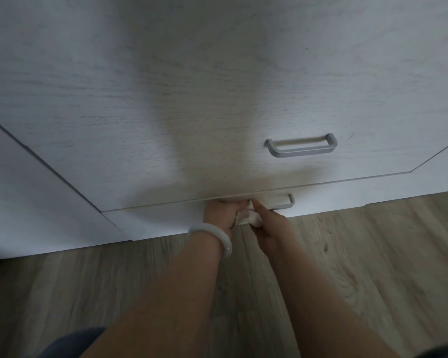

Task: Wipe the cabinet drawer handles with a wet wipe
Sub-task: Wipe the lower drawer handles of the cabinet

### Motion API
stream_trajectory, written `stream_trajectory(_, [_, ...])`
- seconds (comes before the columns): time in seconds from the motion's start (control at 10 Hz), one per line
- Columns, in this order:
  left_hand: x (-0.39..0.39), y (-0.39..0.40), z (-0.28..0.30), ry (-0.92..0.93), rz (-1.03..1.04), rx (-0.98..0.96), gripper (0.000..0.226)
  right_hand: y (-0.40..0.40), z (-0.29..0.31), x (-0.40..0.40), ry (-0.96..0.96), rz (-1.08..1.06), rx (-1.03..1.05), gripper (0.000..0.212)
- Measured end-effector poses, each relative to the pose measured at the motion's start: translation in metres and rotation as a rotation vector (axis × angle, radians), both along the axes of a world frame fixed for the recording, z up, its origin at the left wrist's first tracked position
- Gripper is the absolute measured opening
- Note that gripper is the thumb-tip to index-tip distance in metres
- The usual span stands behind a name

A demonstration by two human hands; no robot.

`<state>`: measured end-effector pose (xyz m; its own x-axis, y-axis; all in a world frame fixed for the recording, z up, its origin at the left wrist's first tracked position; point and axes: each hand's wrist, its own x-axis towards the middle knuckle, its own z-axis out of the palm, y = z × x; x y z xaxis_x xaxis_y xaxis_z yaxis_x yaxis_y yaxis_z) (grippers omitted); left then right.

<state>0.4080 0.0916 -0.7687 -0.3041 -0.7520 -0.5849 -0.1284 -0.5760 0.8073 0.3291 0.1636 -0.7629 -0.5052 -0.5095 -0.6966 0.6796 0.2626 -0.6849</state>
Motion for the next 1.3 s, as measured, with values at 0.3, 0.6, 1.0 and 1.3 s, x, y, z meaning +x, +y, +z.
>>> stream_trajectory(0.3, [-0.016, 0.008, -0.002, 0.0, -0.106, -0.029, 0.031, 0.02, 0.015, -0.056, 0.247, -0.078, 0.219, 0.025])
stream_trajectory(0.6, [-0.018, 0.005, -0.019, -0.086, -0.104, -0.12, 0.05, 0.022, 0.025, -0.055, 0.494, -0.111, 0.213, 0.022])
stream_trajectory(1.0, [-0.018, 0.002, -0.019, -0.066, -0.108, -0.105, 0.045, 0.013, 0.018, -0.065, 0.382, -0.104, 0.186, 0.015])
stream_trajectory(1.3, [-0.019, 0.002, -0.022, -0.024, -0.125, -0.096, 0.057, 0.021, 0.011, -0.015, 0.233, -0.189, 0.17, 0.013])
